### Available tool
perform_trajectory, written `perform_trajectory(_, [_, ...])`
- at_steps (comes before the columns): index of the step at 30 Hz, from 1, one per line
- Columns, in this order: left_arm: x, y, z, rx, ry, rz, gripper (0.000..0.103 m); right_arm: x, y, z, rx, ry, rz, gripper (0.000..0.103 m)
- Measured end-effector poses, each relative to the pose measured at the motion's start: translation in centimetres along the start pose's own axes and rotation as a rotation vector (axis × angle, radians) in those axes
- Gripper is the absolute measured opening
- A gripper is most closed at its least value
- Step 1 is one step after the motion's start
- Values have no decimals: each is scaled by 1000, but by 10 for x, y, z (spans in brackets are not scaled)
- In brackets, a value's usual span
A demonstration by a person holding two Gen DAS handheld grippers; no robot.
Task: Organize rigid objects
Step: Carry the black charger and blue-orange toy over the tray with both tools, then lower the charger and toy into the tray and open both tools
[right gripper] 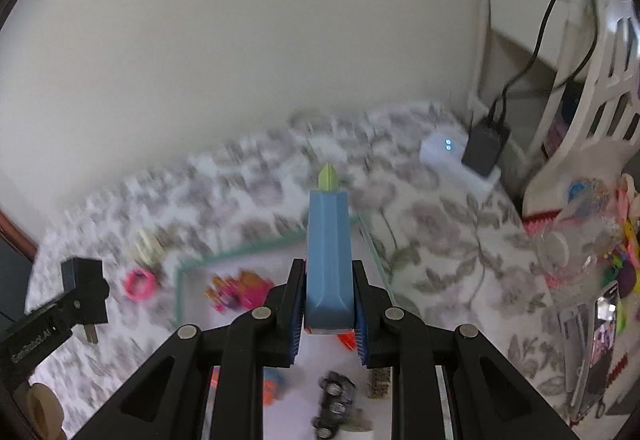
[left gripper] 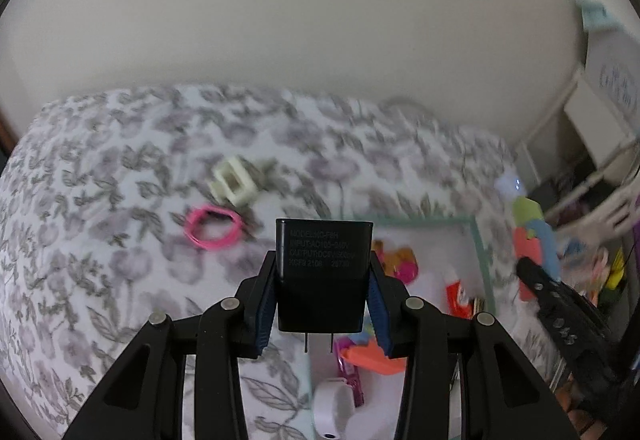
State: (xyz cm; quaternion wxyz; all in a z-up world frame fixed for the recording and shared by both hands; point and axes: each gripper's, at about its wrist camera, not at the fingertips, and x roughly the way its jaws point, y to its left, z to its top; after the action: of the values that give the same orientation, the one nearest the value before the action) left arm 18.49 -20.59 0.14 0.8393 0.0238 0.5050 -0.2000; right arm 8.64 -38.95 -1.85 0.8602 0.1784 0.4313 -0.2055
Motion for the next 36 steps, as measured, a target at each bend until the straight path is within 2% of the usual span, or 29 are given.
perform_trajectory(3, [24, -8, -8, 11, 76, -28, 42, 27, -5, -12, 1, 93, 10, 22])
perform_trajectory(6, [42, -14, -14, 16, 126, -14, 42, 42, -5, -19, -4, 138, 7, 22])
perform_trajectory(26, [90, -13, -36, 10, 280, -5, 43, 64, 1, -30, -21, 249, 5, 23])
perform_trajectory(28, [86, -12, -34, 6, 276, -14, 45, 61, 1, -28, -17, 247, 0, 26])
perform_trajectory(29, [83, -12, -33, 3, 273, -25, 51, 59, 1, -26, -15, 244, -3, 30])
perform_trajectory(30, [80, -12, -32, 3, 270, -32, 61, 54, 1, -24, -13, 233, -9, 36])
perform_trajectory(32, [71, -12, -28, 10, 245, -27, 70, 45, 1, -19, -11, 205, -15, 42])
perform_trajectory(36, [50, -9, -21, 17, 192, -12, 70, 17, 3, -7, -4, 127, -14, 43])
